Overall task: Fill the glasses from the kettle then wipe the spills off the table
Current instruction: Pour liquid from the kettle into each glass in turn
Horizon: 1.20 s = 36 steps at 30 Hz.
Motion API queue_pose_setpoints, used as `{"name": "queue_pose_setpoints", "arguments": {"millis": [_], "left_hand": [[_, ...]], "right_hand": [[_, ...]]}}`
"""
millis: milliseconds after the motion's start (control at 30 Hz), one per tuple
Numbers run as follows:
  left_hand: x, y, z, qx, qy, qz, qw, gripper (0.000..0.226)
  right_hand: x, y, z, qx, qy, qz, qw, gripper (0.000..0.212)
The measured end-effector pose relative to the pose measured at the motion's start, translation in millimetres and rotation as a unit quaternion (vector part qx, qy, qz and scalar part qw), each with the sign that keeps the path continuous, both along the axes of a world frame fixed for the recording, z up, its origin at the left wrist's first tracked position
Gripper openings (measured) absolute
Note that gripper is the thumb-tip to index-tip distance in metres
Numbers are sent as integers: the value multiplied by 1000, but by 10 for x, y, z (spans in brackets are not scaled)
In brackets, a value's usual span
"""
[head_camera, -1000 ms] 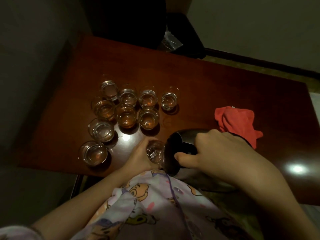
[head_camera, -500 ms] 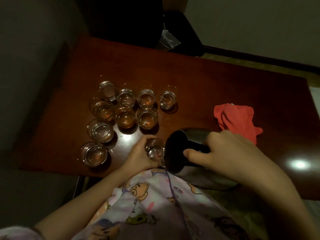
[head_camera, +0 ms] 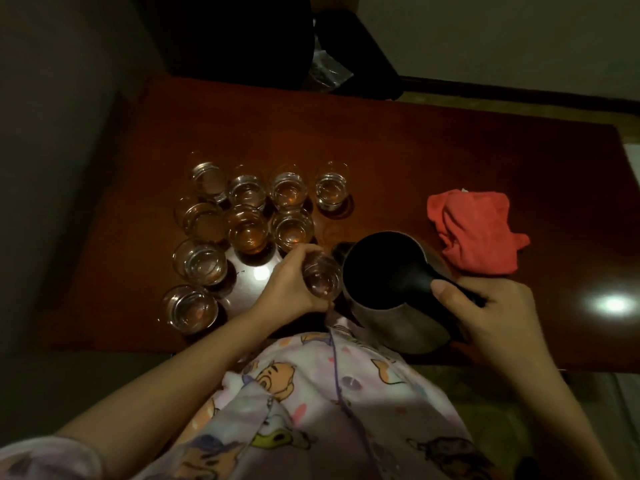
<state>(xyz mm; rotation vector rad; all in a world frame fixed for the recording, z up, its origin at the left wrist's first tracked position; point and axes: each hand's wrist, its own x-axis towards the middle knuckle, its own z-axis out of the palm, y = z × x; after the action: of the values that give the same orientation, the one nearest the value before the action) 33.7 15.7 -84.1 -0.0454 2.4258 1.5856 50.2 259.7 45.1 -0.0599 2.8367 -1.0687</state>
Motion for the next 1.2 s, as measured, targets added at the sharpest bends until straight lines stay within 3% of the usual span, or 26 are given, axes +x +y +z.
{"name": "queue_pose_setpoints", "arguments": {"millis": [133, 300, 533, 833, 1067, 1200], "left_hand": [[-154, 46, 77, -3, -1, -13, 1000, 88], [-360, 94, 129, -49, 64, -61, 995, 94], [-669, 174, 117, -114, 70, -83, 988, 88], [-975, 231, 94, -334, 112, -111, 929, 93], [-1070, 229, 104, -370, 68, -74, 924, 89], [-1091, 276, 114, -396, 64, -66, 914, 89]], "right_hand": [[73, 37, -118, -110, 21, -106, 988, 55], [59, -24, -221, -242, 28, -232, 942, 50], [-213, -106, -307, -251, 81, -259, 929, 50], [-553, -125, -314, -274, 94, -279, 916, 51], [-676, -168, -386, -318, 96, -303, 893, 49], [-706, -118, -408, -316, 31, -302, 899, 41]]}}
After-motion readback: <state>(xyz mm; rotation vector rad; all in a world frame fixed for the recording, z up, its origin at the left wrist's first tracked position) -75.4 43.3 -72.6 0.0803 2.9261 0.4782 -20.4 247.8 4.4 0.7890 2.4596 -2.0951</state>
